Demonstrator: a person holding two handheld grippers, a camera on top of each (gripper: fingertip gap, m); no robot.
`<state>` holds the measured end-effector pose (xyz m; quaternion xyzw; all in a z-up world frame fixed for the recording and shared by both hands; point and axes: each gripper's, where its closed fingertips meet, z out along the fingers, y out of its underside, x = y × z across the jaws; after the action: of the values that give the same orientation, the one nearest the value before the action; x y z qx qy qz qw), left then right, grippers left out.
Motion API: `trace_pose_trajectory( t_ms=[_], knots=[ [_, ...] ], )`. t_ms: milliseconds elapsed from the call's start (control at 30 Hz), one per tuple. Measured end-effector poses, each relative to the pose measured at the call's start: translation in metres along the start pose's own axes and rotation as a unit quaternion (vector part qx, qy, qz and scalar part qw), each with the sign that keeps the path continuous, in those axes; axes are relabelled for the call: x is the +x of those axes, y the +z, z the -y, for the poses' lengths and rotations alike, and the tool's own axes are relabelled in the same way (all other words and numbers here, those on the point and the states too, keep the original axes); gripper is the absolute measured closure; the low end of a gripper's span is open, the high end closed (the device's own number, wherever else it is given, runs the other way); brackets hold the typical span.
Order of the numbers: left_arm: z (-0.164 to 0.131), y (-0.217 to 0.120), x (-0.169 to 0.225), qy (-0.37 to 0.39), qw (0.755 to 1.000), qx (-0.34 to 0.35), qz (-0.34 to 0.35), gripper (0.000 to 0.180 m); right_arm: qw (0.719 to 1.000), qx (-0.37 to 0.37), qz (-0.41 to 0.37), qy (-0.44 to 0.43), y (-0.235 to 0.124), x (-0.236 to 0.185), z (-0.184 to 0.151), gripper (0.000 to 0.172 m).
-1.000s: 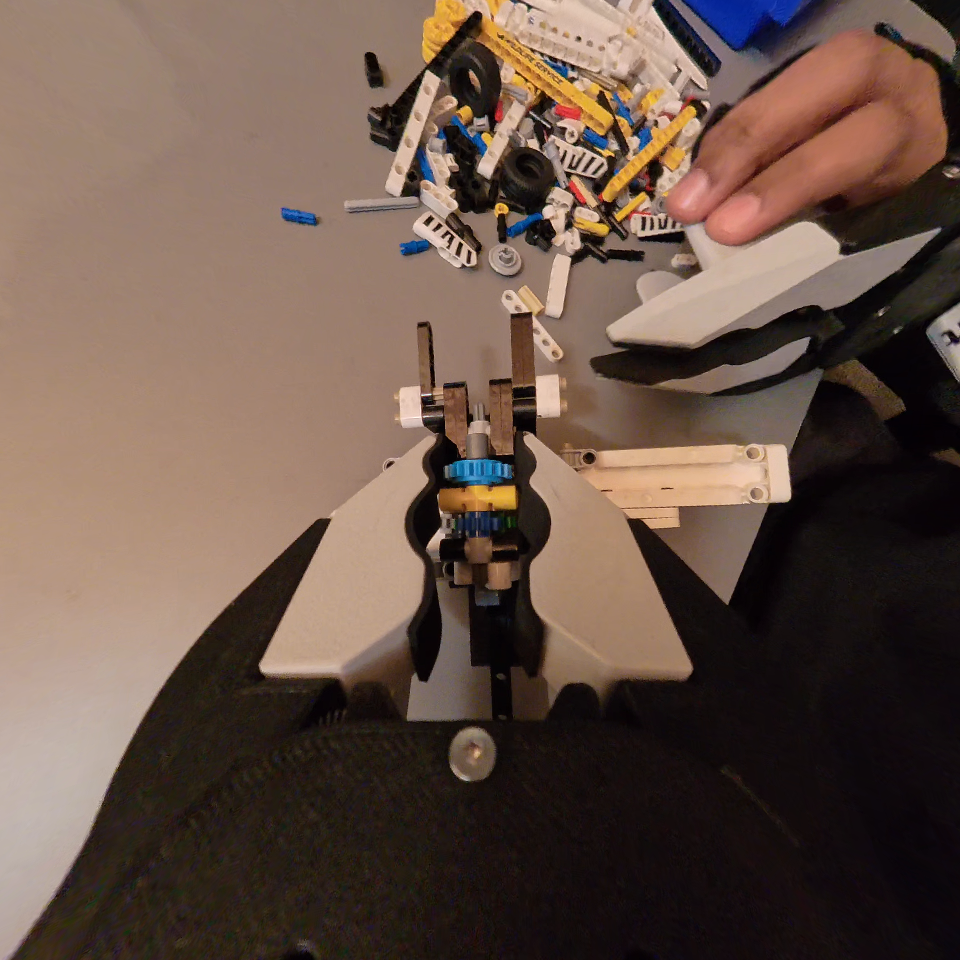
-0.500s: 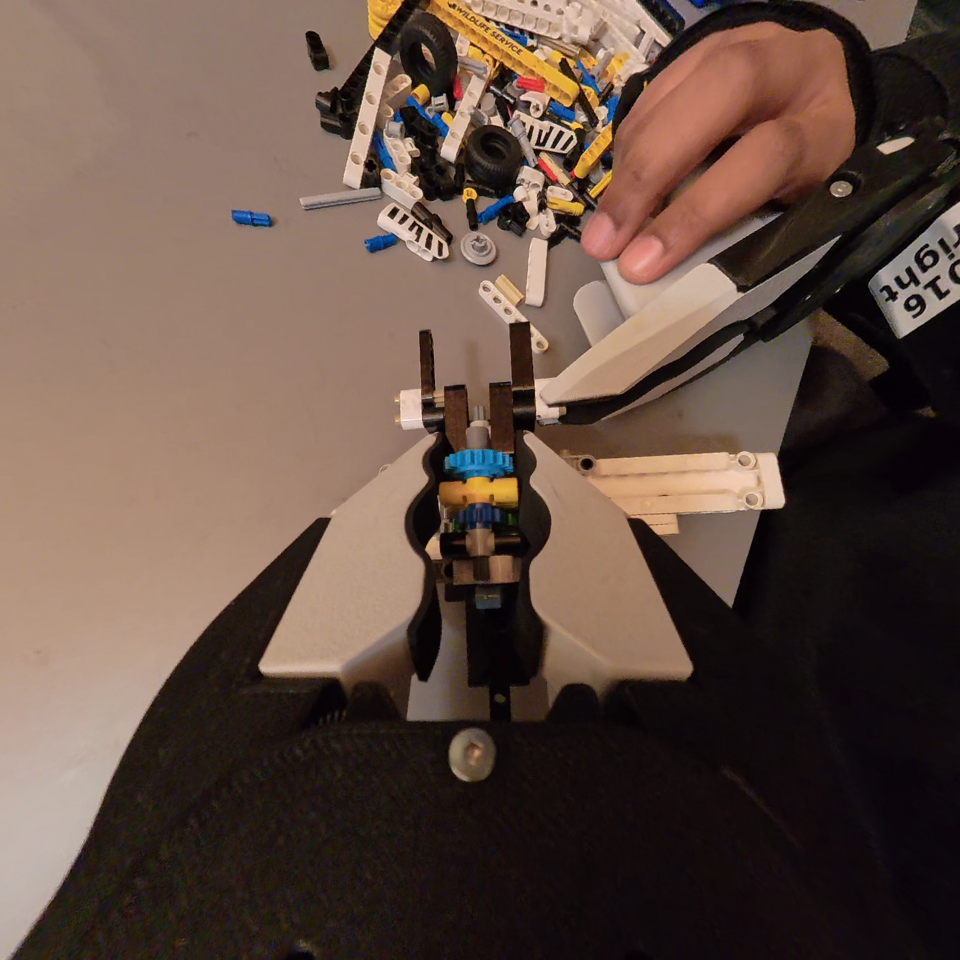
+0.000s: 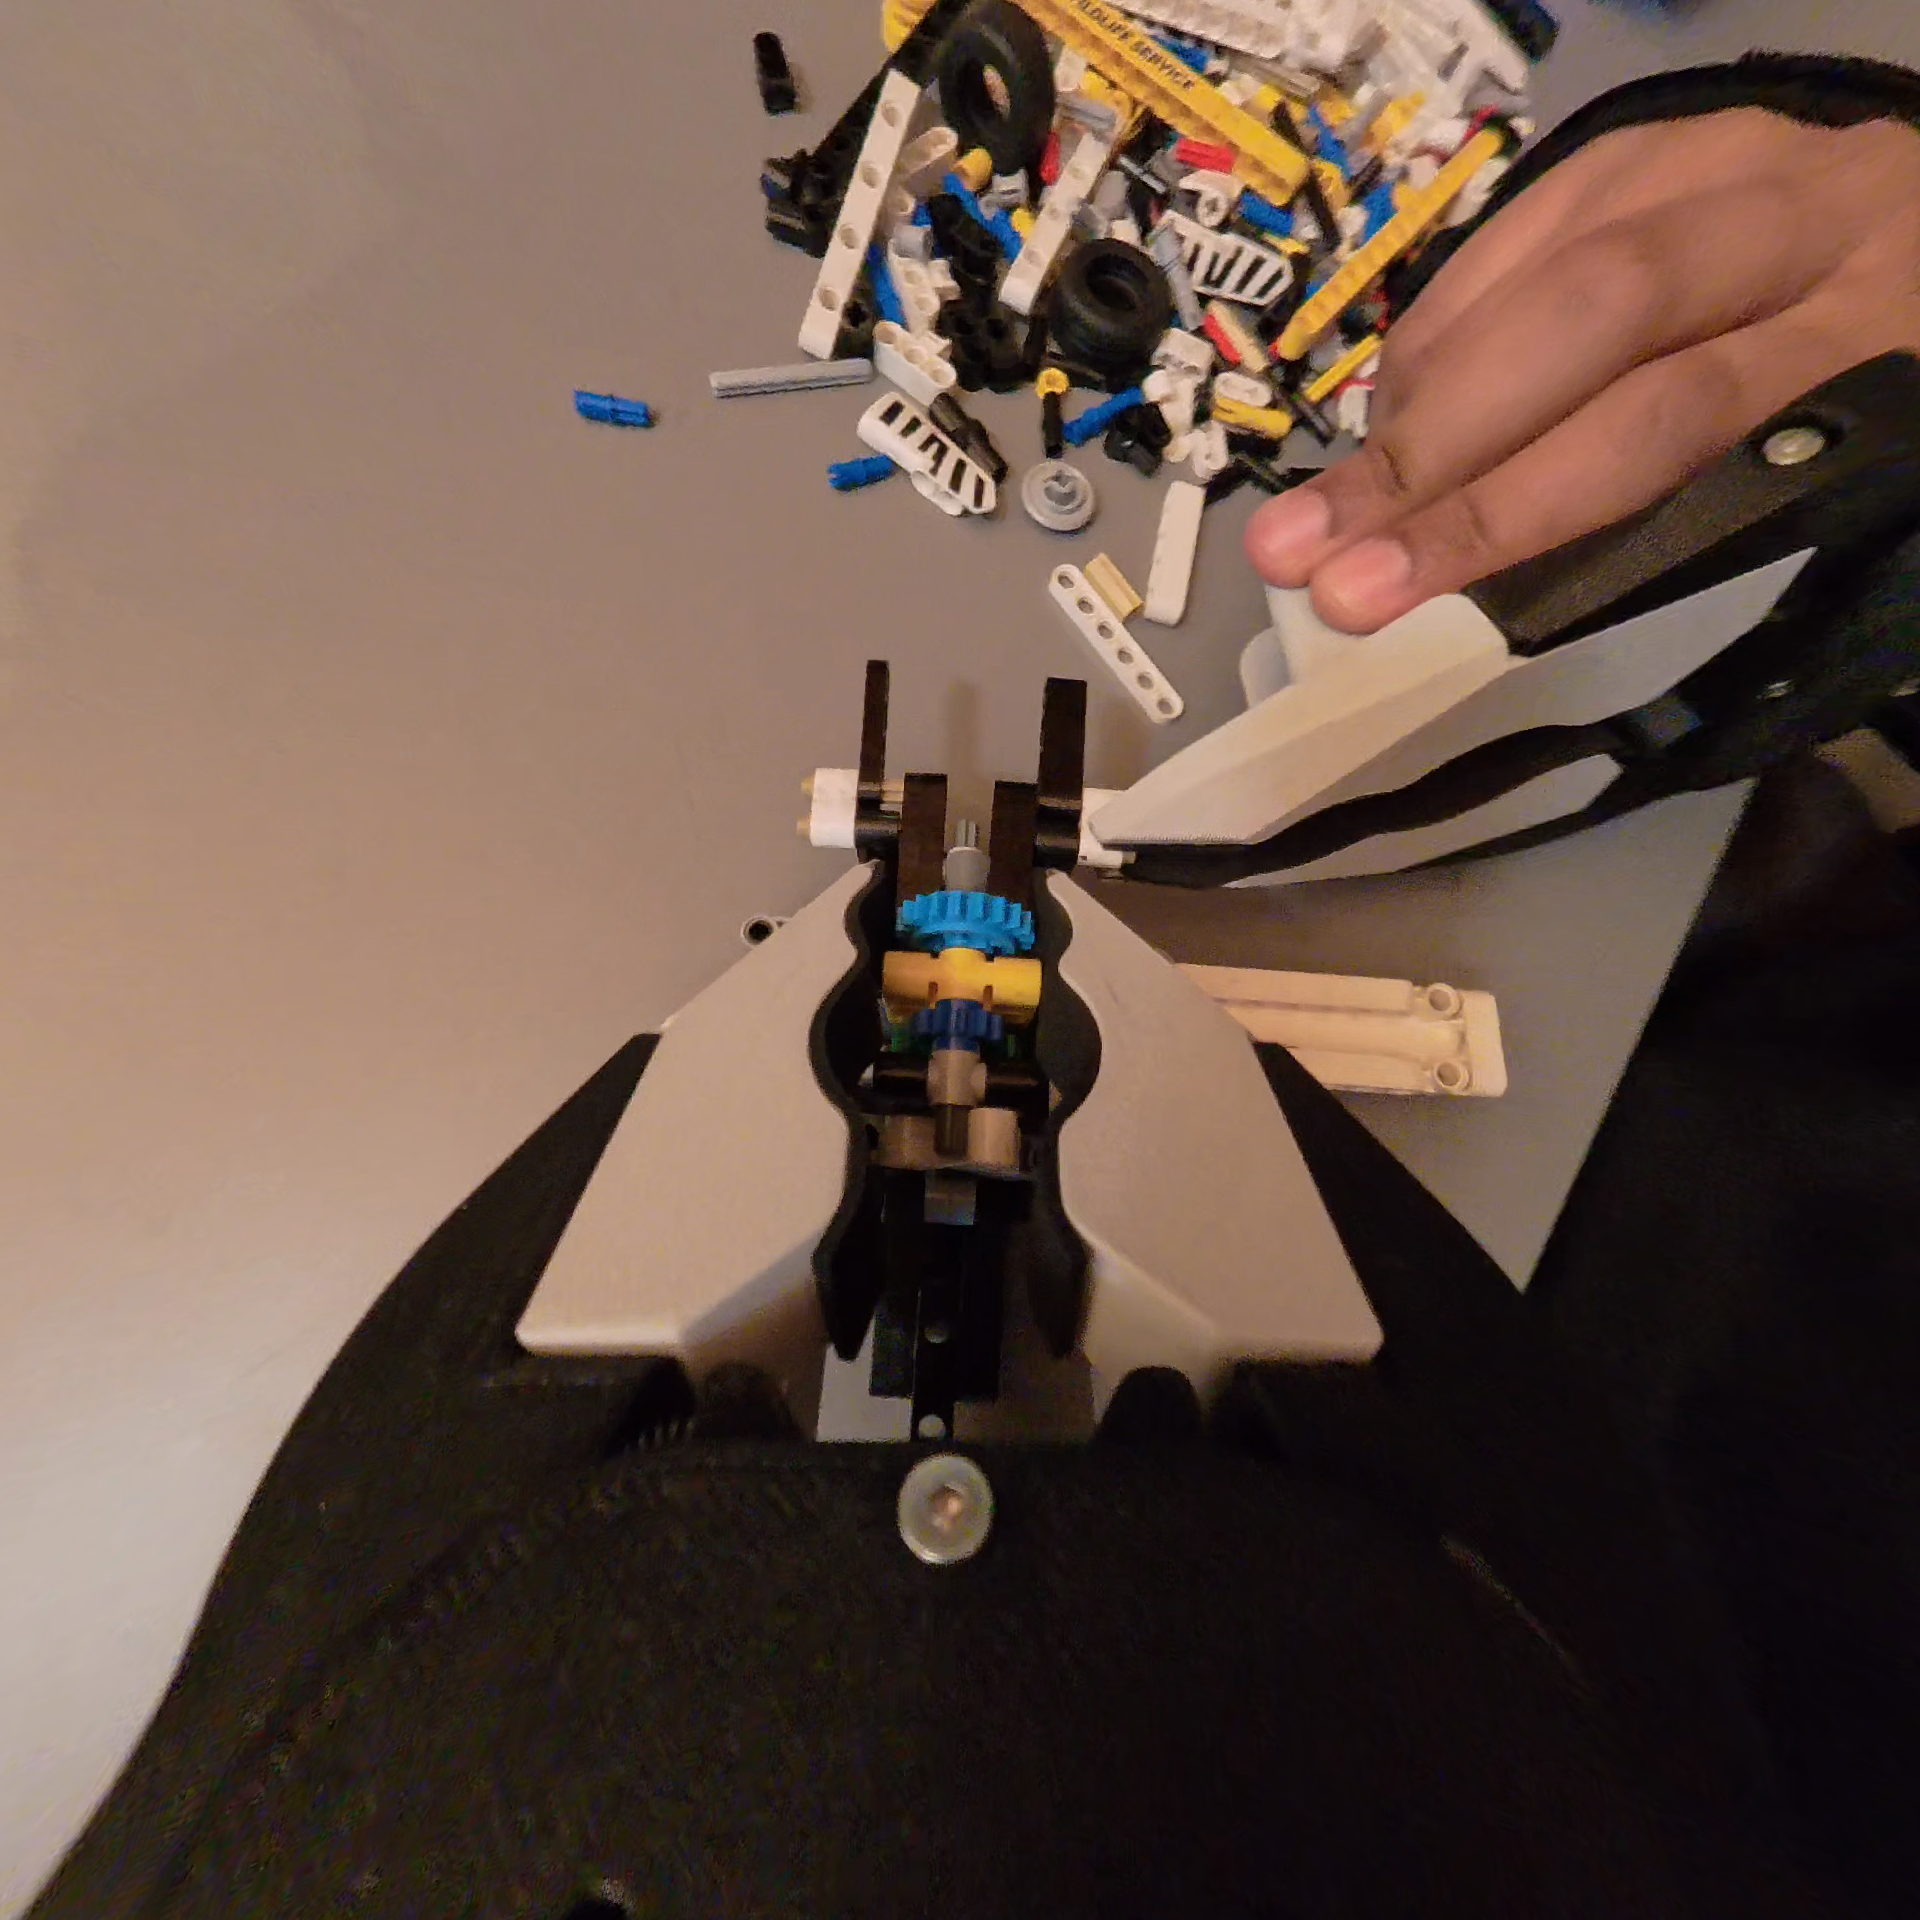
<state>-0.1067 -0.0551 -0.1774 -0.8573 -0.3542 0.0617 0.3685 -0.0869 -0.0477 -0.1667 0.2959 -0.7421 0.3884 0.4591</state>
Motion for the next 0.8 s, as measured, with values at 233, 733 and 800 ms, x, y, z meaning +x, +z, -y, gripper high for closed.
trace_pose_trajectory(
  t_ms=[233,733,800],
  knots=[
    [-0.007,-0.012,-0.041,0.0,0.993,-0.022,0.118,0.155,0.999,0.05,-0.014,-0.001,-0.022,-0.011,0.045,0.172],
    [-0.006,-0.004,-0.021,0.027,0.998,-0.021,0.049,0.156,0.999,0.012,-0.024,-0.035,0.022,0.005,-0.008,0.151],
    [-0.006,-0.004,-0.021,0.028,0.998,-0.026,0.051,0.156,0.999,0.017,-0.017,-0.037,0.025,0.004,-0.007,0.157]
  ],
)
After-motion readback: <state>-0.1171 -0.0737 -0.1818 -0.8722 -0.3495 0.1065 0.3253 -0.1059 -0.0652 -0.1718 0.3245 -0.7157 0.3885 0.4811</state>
